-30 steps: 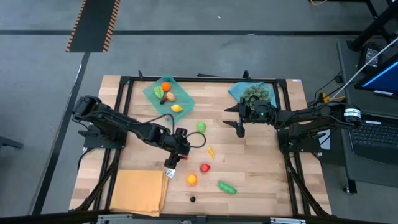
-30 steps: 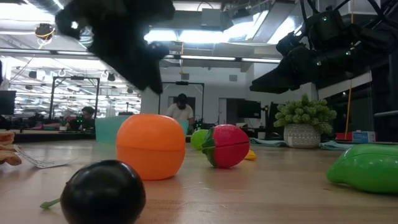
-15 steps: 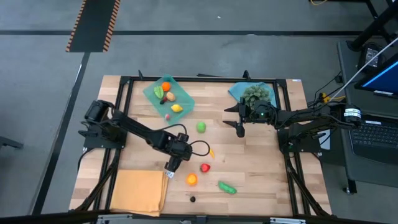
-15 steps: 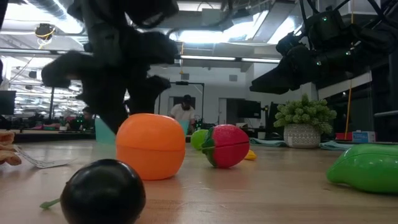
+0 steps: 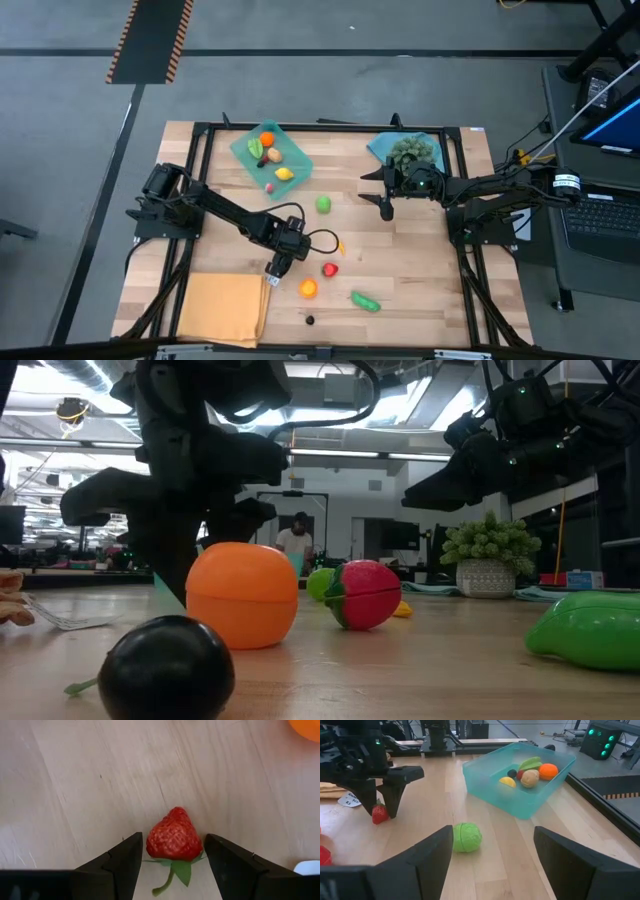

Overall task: Pick and placing Produce into tupperware
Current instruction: Put the top red strawberry into the blue bin

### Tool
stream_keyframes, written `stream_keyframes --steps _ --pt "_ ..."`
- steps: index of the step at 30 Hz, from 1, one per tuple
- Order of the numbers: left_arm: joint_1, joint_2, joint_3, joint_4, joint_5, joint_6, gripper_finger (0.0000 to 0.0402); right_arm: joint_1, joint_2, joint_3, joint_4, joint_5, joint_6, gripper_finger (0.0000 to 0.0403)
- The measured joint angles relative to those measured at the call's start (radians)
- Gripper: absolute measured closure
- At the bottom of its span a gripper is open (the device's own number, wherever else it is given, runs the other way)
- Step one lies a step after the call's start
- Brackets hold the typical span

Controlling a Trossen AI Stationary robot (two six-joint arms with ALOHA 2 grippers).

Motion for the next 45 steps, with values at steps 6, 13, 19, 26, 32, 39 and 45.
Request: stream_keyframes --steps 6,13,19,26,32,39,45 --pt "0.0 0.001 -0.001 0.006 0.0 0.003 0.0188 0.0 0.0 0.0 0.0 0.0 0.0 0.0123" --pt "0.0 0.002 -0.001 0.015 0.0 -0.007 0.02 0.0 0.0 0.0 0.0 0.0 0.0 0.0123" --pt "0.0 0.002 -0.001 0.003 0.005 -0.044 0.0241 0.0 0.0 0.0 0.0 0.0 0.0 0.0123" --pt "0.0 0.002 0.001 -0.004 0.003 -0.056 0.027 0.0 0.0 0.0 0.0 0.0 0.0 0.0123" --pt "0.017 -0.015 0.0 -0.041 -0.011 -0.057 0.0269 0.0 0.0 0.0 0.0 0.0 0.0 0.0123" --pt "0.077 -0.132 -0.002 -0.144 -0.054 -0.058 0.0272 0.0 0.0 0.0 0.0 0.0 0.0 0.0123" --pt "0.146 -0.268 -0.002 -0.2 -0.067 -0.06 0.0272 0.0 0.0 0.0 -0.001 0.0 0.0 0.0123"
